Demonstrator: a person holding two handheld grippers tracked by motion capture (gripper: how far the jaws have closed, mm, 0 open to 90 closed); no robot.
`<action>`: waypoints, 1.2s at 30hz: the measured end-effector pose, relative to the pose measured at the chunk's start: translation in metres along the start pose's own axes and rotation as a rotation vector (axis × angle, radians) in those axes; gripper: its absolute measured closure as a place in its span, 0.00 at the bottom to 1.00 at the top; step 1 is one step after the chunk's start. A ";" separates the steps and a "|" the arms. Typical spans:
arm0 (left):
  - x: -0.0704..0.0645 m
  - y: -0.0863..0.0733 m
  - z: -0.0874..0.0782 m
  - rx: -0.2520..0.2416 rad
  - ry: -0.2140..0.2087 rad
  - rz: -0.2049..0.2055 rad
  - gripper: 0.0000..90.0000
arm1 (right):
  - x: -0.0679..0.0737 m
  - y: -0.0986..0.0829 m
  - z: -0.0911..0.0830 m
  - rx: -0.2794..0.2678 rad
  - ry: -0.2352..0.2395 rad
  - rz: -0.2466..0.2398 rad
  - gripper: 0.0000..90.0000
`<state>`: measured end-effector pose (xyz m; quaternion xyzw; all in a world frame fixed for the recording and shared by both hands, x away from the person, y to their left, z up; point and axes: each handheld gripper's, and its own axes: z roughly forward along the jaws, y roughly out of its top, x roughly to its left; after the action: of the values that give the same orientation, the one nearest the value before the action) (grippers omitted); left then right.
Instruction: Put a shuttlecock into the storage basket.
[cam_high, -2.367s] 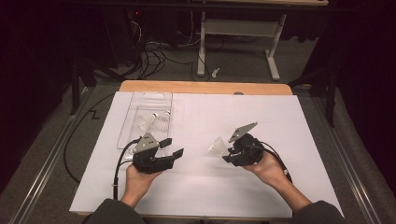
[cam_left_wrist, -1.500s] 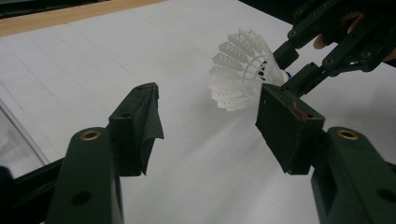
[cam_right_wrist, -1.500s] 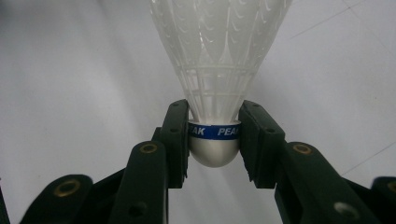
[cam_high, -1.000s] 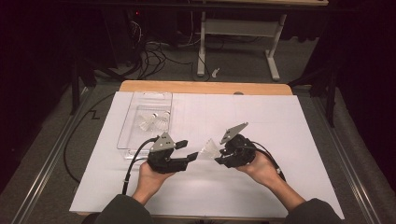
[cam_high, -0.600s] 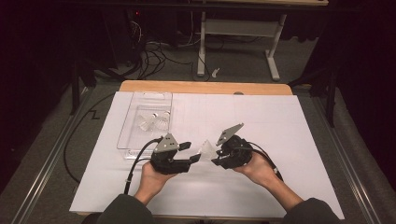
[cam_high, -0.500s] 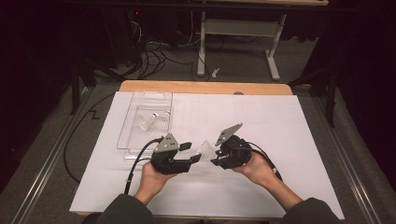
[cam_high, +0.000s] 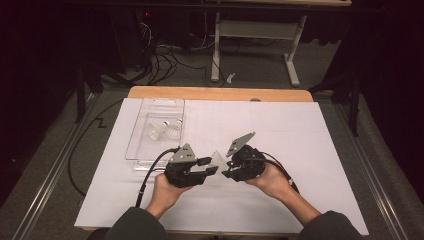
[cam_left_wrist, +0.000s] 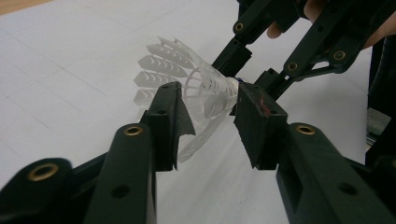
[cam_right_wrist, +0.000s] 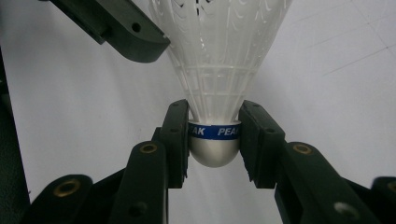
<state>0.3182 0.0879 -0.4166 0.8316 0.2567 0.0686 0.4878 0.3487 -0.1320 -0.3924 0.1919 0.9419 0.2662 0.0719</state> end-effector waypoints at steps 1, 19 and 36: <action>0.000 0.000 0.001 0.003 -0.004 -0.001 0.70 | 0.000 0.000 0.000 -0.001 -0.001 0.003 0.73; 0.000 0.001 0.002 0.038 -0.033 0.010 0.92 | 0.001 0.001 0.001 0.002 -0.003 -0.002 0.73; -0.002 0.005 0.001 0.060 -0.058 0.017 0.99 | 0.001 0.001 0.002 0.002 0.001 -0.003 0.72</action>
<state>0.3187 0.0845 -0.4126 0.8496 0.2373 0.0410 0.4693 0.3485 -0.1305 -0.3934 0.1906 0.9424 0.2652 0.0717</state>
